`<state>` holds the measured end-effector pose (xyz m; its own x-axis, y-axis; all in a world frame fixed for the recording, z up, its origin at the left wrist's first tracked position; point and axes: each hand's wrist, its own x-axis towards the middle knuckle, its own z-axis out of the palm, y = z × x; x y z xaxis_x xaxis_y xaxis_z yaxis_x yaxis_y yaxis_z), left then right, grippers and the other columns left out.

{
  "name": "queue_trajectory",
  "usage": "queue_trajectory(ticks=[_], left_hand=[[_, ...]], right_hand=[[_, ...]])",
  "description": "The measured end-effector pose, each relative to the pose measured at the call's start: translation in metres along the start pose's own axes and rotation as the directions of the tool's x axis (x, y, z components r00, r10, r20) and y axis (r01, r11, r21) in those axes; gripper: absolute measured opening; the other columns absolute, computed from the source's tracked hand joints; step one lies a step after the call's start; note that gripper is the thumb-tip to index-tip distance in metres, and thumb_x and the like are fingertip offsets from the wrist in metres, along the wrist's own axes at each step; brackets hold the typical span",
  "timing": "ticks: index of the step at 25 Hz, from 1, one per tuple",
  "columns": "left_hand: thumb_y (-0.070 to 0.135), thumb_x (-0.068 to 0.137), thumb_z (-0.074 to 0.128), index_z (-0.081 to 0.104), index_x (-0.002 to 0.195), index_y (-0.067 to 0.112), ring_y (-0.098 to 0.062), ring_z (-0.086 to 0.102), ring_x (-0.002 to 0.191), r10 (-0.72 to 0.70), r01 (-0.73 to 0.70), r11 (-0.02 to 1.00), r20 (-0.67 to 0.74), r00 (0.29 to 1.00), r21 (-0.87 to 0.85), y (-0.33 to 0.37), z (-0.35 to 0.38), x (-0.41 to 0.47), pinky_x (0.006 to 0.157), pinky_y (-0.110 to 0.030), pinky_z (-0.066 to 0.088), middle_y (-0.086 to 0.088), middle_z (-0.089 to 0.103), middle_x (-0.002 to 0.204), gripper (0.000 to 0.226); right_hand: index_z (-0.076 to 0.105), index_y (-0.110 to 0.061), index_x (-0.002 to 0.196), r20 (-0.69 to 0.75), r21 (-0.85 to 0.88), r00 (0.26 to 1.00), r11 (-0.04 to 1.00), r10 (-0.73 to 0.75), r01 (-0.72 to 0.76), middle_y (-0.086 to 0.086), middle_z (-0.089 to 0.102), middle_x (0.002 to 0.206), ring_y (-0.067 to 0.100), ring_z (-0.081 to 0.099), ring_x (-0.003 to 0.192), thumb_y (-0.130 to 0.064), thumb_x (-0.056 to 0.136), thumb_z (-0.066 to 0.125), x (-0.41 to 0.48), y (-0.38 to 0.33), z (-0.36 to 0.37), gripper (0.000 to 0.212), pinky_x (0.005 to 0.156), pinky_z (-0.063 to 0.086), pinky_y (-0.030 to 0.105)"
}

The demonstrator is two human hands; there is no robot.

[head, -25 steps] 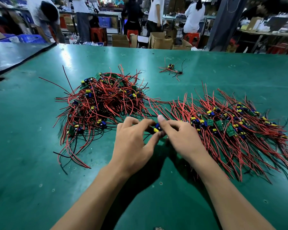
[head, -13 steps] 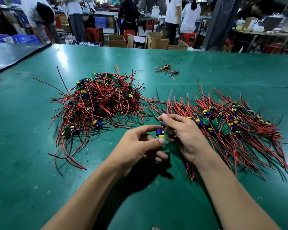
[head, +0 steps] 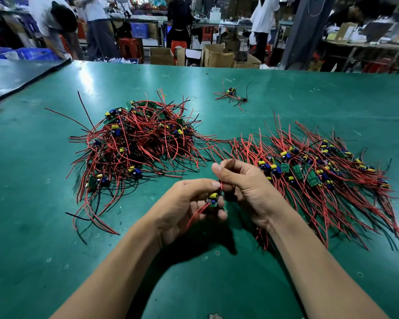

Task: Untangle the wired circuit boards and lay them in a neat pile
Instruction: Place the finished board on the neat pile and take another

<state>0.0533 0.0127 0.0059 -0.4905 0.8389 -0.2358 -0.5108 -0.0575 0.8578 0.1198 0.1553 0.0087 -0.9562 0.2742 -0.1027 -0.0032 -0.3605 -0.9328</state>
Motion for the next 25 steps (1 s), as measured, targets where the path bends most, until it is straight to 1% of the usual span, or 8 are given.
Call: queue_trajectory(ticks=[4, 10, 12, 16, 18, 20, 22, 25], left_hand=[[0.026, 0.071, 0.069, 0.078, 0.078, 0.011, -0.020, 0.065, 0.056, 0.040, -0.039, 0.999, -0.044, 0.998, 0.023, -0.005, 0.001, 0.004, 0.057, -0.027, 0.054, -0.009, 0.068, 0.071, 0.019], [0.013, 0.092, 0.062, 0.076, 0.084, 0.009, -0.021, 0.057, 0.049, 0.136, -0.124, 0.988, -0.142, 0.980, 0.088, -0.013, -0.002, 0.009, 0.051, -0.025, 0.050, -0.012, 0.063, 0.066, 0.017], [0.008, 0.092, 0.059, 0.075, 0.077, 0.007, -0.020, 0.055, 0.048, 0.159, -0.140, 0.983, -0.174, 0.972, 0.115, -0.014, -0.002, 0.010, 0.049, -0.024, 0.049, -0.011, 0.061, 0.064, 0.022], [0.006, 0.091, 0.059, 0.068, 0.075, -0.004, -0.021, 0.055, 0.045, 0.229, -0.163, 0.949, -0.232, 0.945, 0.271, -0.018, -0.002, 0.011, 0.051, -0.026, 0.044, -0.010, 0.062, 0.061, 0.021], [0.007, 0.090, 0.060, 0.068, 0.074, -0.003, -0.021, 0.054, 0.045, 0.263, -0.177, 0.929, -0.243, 0.934, 0.323, -0.018, -0.003, 0.011, 0.050, -0.027, 0.046, -0.009, 0.061, 0.060, 0.021], [0.007, 0.089, 0.060, 0.070, 0.074, -0.001, -0.022, 0.053, 0.046, 0.291, -0.194, 0.912, -0.237, 0.927, 0.360, -0.019, -0.001, 0.009, 0.048, -0.025, 0.047, -0.011, 0.061, 0.058, 0.019], [0.007, 0.088, 0.060, 0.073, 0.074, 0.003, -0.023, 0.053, 0.046, 0.300, -0.197, 0.902, -0.229, 0.926, 0.385, -0.019, 0.002, 0.009, 0.049, -0.025, 0.047, -0.013, 0.061, 0.058, 0.019], [0.008, 0.087, 0.060, 0.075, 0.073, 0.009, -0.023, 0.053, 0.047, 0.296, -0.190, 0.899, -0.228, 0.928, 0.394, -0.018, 0.001, 0.009, 0.052, -0.028, 0.046, -0.013, 0.060, 0.059, 0.021]], right_hand=[[0.071, -0.027, 0.077, 0.008, 0.021, 1.000, 0.999, 0.026, -0.026, -0.001, 0.054, 0.058, 0.009, 0.048, 0.039, -0.035, 0.070, 0.083, 0.001, 0.003, 0.003, 0.016, 0.037, 0.044, 0.022], [0.078, -0.017, 0.108, 0.130, -0.139, 0.981, 0.982, 0.146, -0.128, 0.002, 0.068, 0.079, 0.008, 0.054, 0.054, -0.044, 0.086, 0.071, 0.002, 0.008, 0.001, 0.035, 0.047, 0.052, 0.023], [0.078, -0.016, 0.104, 0.089, -0.136, 0.988, 0.985, 0.123, -0.110, 0.005, 0.065, 0.070, 0.011, 0.058, 0.051, -0.041, 0.088, 0.069, 0.002, 0.008, 0.000, 0.031, 0.048, 0.054, 0.025], [0.079, -0.018, 0.092, -0.001, -0.353, 0.999, 0.935, 0.032, -0.030, 0.014, 0.068, 0.066, 0.026, 0.067, 0.051, -0.039, 0.095, 0.065, 0.003, 0.009, -0.003, 0.026, 0.050, 0.054, 0.028], [0.079, -0.016, 0.092, -0.046, -0.464, 0.997, 0.885, -0.064, 0.035, 0.013, 0.073, 0.074, 0.023, 0.067, 0.056, -0.038, 0.098, 0.063, 0.006, 0.012, -0.004, 0.028, 0.057, 0.054, 0.031], [0.079, -0.018, 0.090, -0.127, -0.542, 0.983, 0.839, -0.137, 0.047, 0.005, 0.067, 0.065, 0.015, 0.057, 0.051, -0.040, 0.099, 0.061, 0.009, 0.013, -0.006, 0.030, 0.052, 0.047, 0.026], [0.078, -0.018, 0.088, -0.168, -0.509, 0.978, 0.860, -0.127, 0.024, -0.003, 0.057, 0.055, 0.010, 0.048, 0.046, -0.039, 0.101, 0.057, 0.011, 0.013, -0.007, 0.033, 0.043, 0.039, 0.021], [0.078, -0.017, 0.086, -0.163, -0.383, 0.984, 0.924, -0.072, 0.005, -0.010, 0.063, 0.063, 0.006, 0.048, 0.048, -0.038, 0.104, 0.051, 0.013, 0.013, -0.006, 0.039, 0.041, 0.036, 0.017]])
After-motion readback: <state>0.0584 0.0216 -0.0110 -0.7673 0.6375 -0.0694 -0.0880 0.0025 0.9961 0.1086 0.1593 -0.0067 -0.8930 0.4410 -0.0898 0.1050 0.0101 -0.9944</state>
